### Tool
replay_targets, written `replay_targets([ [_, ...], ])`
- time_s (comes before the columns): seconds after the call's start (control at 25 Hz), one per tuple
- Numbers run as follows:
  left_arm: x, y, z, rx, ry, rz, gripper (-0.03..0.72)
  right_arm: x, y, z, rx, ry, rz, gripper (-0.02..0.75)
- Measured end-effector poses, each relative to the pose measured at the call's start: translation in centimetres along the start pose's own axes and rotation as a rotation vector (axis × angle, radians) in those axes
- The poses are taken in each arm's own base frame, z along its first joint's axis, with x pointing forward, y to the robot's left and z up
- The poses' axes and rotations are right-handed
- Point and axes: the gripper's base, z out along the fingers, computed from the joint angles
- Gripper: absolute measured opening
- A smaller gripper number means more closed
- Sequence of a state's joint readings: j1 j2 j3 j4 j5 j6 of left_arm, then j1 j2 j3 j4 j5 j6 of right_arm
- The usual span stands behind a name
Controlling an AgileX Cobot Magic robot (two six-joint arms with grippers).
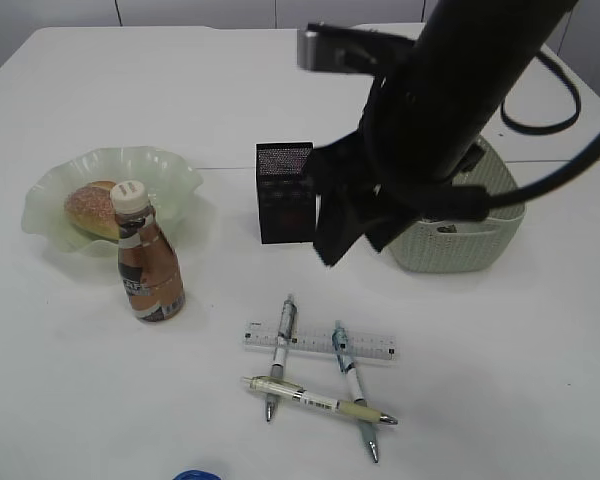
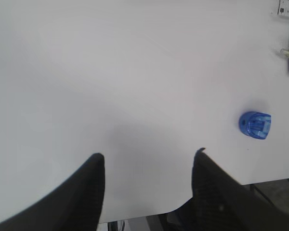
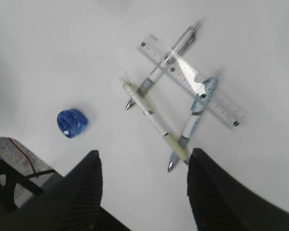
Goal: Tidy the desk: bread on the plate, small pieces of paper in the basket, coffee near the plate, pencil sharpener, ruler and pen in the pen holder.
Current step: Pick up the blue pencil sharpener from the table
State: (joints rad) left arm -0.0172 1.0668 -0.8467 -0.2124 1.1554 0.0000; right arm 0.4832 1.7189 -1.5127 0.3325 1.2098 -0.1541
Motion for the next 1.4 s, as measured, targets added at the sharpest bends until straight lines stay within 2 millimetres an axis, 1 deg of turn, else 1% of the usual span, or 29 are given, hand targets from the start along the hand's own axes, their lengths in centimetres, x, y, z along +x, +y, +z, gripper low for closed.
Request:
replay_targets([
  [0.12, 0.0, 0.0, 0.0, 0.004, -0.002, -0.002, 0.424, 1.2, 2.2, 2.1, 0.002, 0.050, -0.033, 0.416],
  [0.32, -0.1, -0.1, 0.0, 0.006, -0.006, -0.003, 0.424, 2.0, 6.2, 4.6, 0.017, 0.080, -0.162, 0.416],
  [0.4, -0.1, -0.1, 0.0, 0.006, -0.007, -0.003, 0.424, 2.2, 7.6, 6.1, 0.025, 0.102, -0.216, 0.416],
  [0.52, -0.1, 0.0, 0.0, 0.004, -0.009, -0.002, 0.424, 2.4, 8.9, 8.6, 0.024, 0.140, -0.306, 0.416],
  [0.76, -0.5, 0.0, 0.0, 0.002, -0.052, -0.001, 0.424, 2.8, 10.5, 13.6, 0.007, 0.199, -0.546, 0.416],
  [0.88, -0.5, 0.0, 0.0, 0.002, -0.057, -0.001, 0.424, 3.1, 10.5, 15.3, 0.000, 0.236, -0.619, 0.416],
  [1.12, -0.6, 0.0, 0.0, 0.002, -0.062, -0.001, 0.424, 3.2, 10.6, 16.8, -0.040, 0.251, -0.707, 0.416],
  [1.32, -0.6, 0.0, 0.0, 0.001, -0.064, 0.000, 0.424, 3.4, 11.5, 17.9, -0.055, 0.226, -0.768, 0.415],
  [1.4, -0.6, 0.0, 0.0, 0.001, -0.066, 0.000, 0.424, 3.5, 11.6, 18.3, -0.056, 0.226, -0.773, 0.415],
])
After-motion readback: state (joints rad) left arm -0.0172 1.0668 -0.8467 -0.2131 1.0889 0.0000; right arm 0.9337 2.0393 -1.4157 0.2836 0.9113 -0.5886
